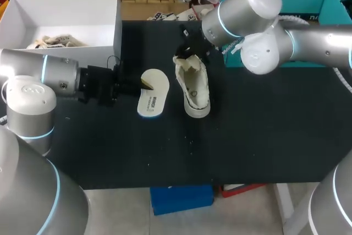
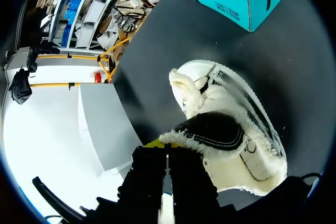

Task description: Take the shoe out of the shoebox, open the shoe tongue, remove and reinsert the insole, then place the shoe into the shoebox

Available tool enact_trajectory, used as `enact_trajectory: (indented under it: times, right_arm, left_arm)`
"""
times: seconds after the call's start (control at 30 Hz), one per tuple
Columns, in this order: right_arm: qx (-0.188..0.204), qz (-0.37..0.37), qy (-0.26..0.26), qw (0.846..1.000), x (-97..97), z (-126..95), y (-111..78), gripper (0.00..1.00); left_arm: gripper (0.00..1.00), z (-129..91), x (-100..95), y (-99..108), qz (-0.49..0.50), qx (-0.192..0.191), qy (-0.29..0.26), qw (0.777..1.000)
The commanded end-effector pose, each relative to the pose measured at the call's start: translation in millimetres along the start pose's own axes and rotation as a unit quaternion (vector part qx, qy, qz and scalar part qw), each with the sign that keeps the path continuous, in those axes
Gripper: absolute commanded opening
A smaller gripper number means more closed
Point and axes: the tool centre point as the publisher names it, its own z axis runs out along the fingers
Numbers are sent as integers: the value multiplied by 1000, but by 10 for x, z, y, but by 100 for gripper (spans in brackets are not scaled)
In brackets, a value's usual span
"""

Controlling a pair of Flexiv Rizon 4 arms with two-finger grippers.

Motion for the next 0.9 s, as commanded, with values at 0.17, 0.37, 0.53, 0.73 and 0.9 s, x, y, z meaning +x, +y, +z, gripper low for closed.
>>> enact_trajectory:
  times: [0.17, 0.37, 0.53, 0.73, 0.9]
  right_arm:
    - [-54, 4, -2, 999, 22, 210, 29, 0]
    - [-27, 4, -3, 1000, 11, 350, 14, 0]
    - [-8, 9, 0, 1000, -16, 434, 26, 0]
    - [-3, 18, 6, 1000, -42, 447, 64, 0]
    - [-3, 27, 17, 999, -66, 405, 90, 0]
  left_arm:
    - [0, -2, 26, 4, -2, -6, -1, 1000]
    - [0, -8, 36, 11, -4, -8, -1, 1000]
    - [0, -15, 42, 24, -6, -11, -1, 1000]
    - [0, -15, 44, 31, -7, -12, -1, 1000]
    - [0, 1, 35, 27, -6, -11, -2, 1000]
